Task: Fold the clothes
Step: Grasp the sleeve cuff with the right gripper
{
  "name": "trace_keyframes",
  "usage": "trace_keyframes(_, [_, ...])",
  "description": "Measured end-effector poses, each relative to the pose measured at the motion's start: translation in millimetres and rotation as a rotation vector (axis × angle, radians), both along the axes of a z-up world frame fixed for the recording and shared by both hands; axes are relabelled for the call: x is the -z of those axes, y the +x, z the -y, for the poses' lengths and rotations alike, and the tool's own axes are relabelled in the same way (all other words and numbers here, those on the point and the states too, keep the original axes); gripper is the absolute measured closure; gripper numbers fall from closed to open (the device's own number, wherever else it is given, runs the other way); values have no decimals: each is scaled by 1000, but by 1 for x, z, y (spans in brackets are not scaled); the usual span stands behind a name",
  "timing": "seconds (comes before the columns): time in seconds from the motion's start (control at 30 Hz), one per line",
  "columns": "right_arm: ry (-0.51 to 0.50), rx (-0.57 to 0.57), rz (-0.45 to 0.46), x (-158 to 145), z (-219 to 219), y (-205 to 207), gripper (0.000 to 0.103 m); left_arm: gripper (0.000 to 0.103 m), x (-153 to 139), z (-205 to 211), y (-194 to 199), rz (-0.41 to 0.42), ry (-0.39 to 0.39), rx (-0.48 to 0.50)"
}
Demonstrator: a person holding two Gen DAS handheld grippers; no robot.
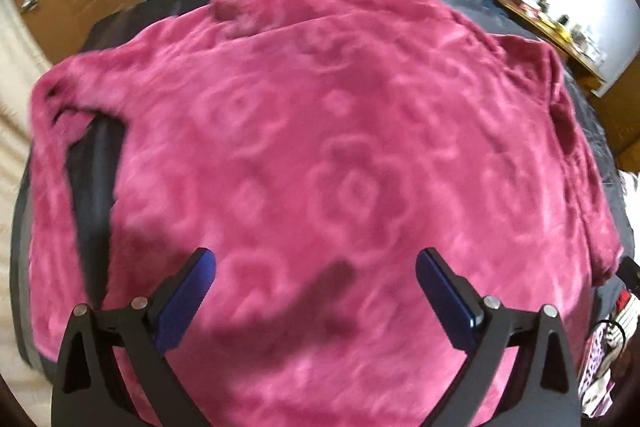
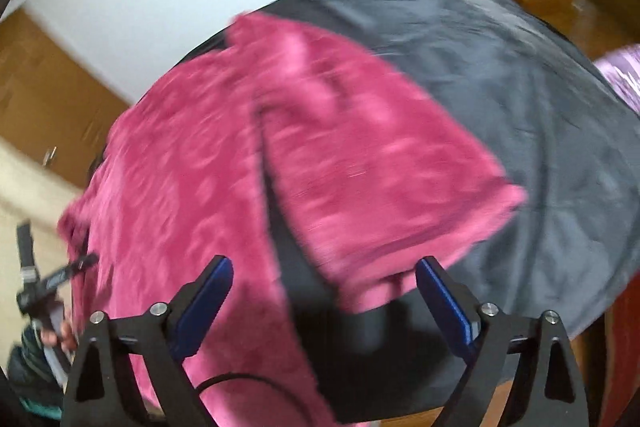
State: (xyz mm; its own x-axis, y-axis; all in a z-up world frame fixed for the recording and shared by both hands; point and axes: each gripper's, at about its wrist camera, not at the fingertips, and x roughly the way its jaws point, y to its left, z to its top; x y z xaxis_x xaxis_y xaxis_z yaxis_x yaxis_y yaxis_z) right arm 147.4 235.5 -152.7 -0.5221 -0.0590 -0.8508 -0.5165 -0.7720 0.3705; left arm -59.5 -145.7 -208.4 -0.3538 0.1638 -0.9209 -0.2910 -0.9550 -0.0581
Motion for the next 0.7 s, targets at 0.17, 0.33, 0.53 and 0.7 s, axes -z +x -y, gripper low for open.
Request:
trace_keyframes(0.17, [-103, 170, 20, 18, -47, -6, 22, 2, 0, -28, -22, 33, 57, 58])
trace_keyframes(0.33, [-115, 214, 30, 22, -42, -12, 22, 2, 3, -46, -35, 76, 79, 88])
trace_keyframes(0.53, [-158, 188, 44, 40, -52, -45, 48, 2, 4, -58, -42, 95, 83, 73])
trace_keyframes(0.7, [-170, 135, 43, 51, -67, -62, 66, 2, 1, -67, -34, 107, 71, 19])
